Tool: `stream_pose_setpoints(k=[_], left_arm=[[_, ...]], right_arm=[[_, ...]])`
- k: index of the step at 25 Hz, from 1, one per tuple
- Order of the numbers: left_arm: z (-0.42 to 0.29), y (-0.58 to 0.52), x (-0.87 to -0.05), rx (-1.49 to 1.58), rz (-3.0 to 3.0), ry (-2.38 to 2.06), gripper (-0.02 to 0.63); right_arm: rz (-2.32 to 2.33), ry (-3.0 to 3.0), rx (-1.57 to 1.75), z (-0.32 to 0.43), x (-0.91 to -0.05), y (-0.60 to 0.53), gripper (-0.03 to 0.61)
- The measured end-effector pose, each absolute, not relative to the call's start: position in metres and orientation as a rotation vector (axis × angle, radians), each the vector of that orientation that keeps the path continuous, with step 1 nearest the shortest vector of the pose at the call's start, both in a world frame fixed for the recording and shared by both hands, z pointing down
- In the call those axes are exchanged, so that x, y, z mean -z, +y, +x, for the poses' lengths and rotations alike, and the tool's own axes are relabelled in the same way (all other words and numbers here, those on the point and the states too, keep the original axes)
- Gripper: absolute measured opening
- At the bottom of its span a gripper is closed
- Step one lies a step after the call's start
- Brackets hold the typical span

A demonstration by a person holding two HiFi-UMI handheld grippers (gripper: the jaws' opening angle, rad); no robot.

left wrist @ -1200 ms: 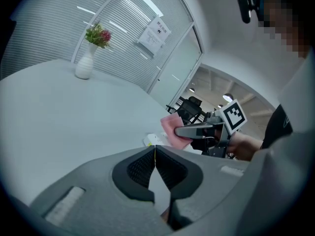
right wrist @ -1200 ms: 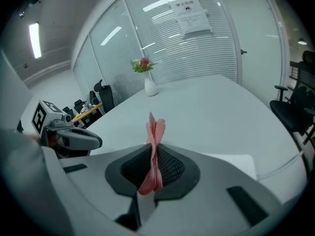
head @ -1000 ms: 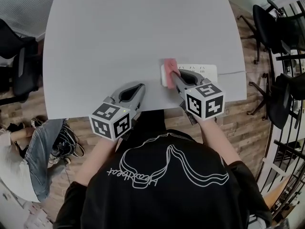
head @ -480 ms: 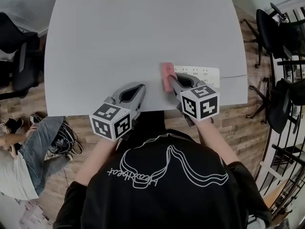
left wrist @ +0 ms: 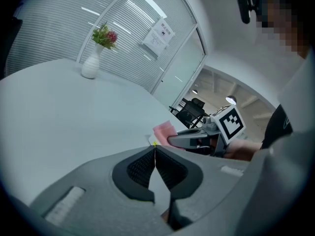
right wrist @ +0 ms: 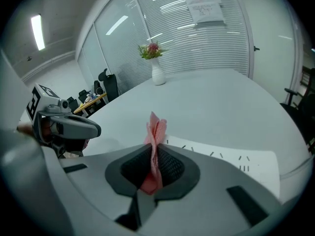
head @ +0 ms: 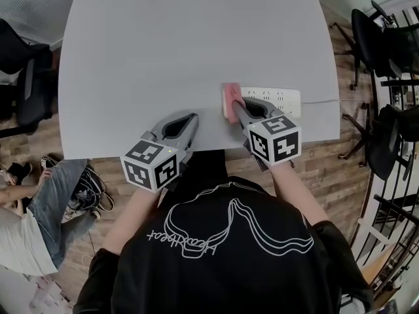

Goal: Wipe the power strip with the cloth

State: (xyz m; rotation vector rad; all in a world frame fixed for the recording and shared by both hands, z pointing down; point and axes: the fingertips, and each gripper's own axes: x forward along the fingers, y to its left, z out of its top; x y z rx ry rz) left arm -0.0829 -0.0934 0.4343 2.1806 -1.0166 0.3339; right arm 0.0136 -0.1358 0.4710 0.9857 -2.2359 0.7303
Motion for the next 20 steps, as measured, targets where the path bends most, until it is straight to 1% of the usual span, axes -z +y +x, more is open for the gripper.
stream_pose_setpoints(k=[20], left_arm=[[-0.039,-0.103,-0.426,-0.37,2.25,-0.912,0.014]], right_arm=[[1.228,-2.139,-0.788,0.108,-0.471,-0.144,0.037]])
